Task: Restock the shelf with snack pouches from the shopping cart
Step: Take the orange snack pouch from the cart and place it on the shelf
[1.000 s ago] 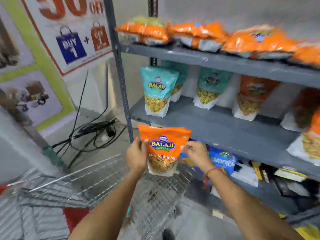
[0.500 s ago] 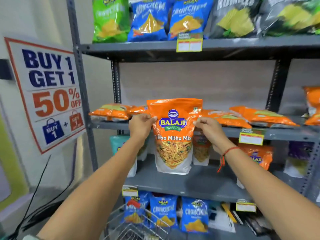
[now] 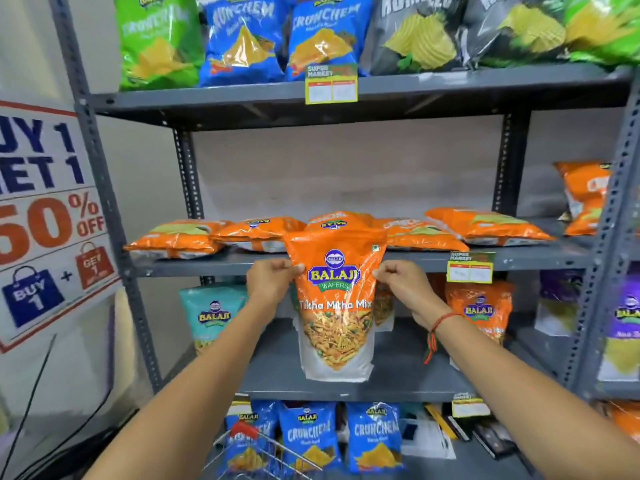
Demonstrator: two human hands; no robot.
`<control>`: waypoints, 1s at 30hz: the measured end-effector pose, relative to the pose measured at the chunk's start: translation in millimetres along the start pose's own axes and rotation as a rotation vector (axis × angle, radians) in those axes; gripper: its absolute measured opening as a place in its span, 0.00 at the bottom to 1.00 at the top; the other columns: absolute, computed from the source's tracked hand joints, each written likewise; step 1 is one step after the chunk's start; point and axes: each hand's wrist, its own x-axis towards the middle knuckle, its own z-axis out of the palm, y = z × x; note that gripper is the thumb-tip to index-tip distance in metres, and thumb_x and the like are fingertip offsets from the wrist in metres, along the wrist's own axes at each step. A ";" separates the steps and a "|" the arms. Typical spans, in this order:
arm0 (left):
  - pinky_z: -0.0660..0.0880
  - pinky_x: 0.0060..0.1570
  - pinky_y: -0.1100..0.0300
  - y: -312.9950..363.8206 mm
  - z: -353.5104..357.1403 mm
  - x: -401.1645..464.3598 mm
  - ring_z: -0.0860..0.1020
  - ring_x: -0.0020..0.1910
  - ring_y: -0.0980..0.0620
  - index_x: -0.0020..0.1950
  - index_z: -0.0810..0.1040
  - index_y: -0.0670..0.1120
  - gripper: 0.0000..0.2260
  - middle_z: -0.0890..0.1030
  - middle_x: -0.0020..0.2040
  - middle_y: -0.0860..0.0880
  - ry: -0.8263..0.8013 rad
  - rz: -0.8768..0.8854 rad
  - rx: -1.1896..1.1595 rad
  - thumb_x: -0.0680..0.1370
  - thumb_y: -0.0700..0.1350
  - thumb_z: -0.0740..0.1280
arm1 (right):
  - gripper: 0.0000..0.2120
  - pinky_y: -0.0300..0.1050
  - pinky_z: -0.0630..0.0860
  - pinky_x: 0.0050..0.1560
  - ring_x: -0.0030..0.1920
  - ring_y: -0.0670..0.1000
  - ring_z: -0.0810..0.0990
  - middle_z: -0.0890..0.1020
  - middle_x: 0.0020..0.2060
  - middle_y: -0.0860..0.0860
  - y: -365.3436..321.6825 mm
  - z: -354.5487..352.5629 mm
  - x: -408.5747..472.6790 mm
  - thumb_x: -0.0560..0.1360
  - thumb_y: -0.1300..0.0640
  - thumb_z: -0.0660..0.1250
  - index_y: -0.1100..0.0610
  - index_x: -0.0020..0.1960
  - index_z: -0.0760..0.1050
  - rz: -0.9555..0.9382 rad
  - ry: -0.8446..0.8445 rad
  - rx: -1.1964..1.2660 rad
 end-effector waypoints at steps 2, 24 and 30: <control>0.81 0.51 0.48 -25.3 14.5 4.3 0.85 0.43 0.44 0.30 0.81 0.47 0.08 0.86 0.39 0.44 -0.064 -0.069 -0.010 0.67 0.48 0.76 | 0.13 0.48 0.74 0.47 0.43 0.50 0.80 0.84 0.38 0.53 25.4 -0.7 2.1 0.73 0.56 0.67 0.54 0.31 0.75 0.040 -0.015 -0.055; 0.76 0.40 0.52 -194.1 252.9 85.6 0.80 0.34 0.49 0.26 0.77 0.51 0.14 0.84 0.33 0.48 -0.091 -0.208 0.098 0.68 0.57 0.71 | 0.12 0.55 0.78 0.52 0.44 0.55 0.81 0.84 0.39 0.56 285.0 -34.1 132.6 0.75 0.55 0.66 0.62 0.37 0.76 0.317 -0.027 -0.227; 0.81 0.51 0.46 -202.1 256.7 95.7 0.84 0.43 0.47 0.30 0.81 0.55 0.07 0.87 0.39 0.47 -0.134 -0.278 0.032 0.67 0.54 0.74 | 0.10 0.49 0.76 0.52 0.48 0.55 0.81 0.84 0.45 0.55 292.1 -28.0 138.6 0.76 0.55 0.66 0.63 0.46 0.77 0.353 -0.033 -0.108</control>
